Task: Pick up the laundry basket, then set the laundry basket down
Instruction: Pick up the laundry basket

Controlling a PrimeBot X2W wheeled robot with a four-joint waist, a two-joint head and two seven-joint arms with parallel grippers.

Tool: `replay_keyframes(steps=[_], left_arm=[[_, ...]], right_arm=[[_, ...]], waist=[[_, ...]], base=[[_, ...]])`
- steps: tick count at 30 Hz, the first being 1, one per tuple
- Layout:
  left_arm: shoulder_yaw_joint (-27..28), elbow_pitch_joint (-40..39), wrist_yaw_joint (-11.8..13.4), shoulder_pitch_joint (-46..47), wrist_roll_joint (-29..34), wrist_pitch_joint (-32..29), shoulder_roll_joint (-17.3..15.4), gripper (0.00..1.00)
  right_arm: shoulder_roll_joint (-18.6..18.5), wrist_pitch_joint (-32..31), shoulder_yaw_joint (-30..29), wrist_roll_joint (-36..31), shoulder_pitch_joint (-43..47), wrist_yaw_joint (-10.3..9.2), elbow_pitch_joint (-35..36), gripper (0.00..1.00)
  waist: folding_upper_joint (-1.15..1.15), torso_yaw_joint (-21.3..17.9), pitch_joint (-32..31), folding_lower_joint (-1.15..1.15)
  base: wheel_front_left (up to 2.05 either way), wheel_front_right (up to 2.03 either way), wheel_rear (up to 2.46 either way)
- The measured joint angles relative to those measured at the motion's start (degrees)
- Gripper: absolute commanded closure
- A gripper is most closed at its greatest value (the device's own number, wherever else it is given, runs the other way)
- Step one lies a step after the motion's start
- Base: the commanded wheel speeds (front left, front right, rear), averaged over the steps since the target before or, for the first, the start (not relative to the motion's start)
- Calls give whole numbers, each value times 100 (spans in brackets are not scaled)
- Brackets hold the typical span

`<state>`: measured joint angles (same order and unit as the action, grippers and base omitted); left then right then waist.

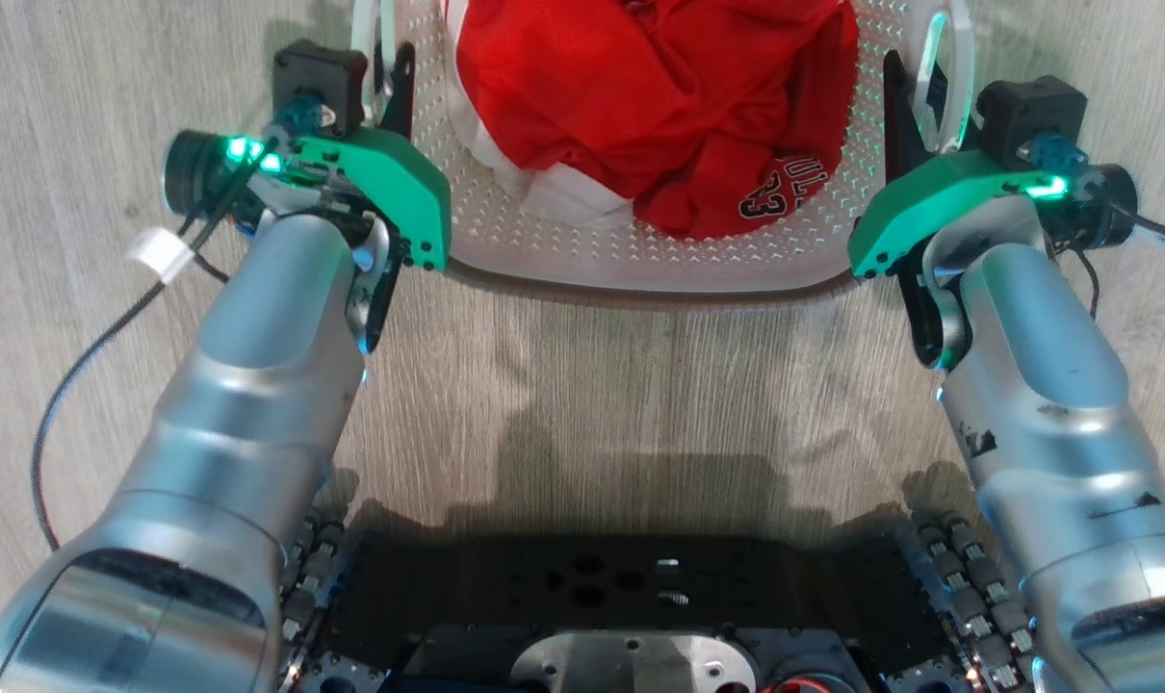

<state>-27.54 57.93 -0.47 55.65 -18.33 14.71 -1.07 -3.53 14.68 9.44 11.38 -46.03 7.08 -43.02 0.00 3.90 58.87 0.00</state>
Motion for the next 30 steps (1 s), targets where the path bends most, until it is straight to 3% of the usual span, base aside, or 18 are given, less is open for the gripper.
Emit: replay_keyframes(steps=[18, 30], left_arm=[[-433, 59, 108, -215, -543, -9, 11, 100], [-745, 277, 159, -801, -969, -10, 16, 100]], right_arm=[[0, 3, 163, 230, -171, 0, -626, 100], [16, 3, 602, 555, -52, 0, -1467, 100]], waist=[[0, -18, -322, 0], [0, -119, -1065, 0]], base=[[0, 0, 0], [0, 0, 0]])
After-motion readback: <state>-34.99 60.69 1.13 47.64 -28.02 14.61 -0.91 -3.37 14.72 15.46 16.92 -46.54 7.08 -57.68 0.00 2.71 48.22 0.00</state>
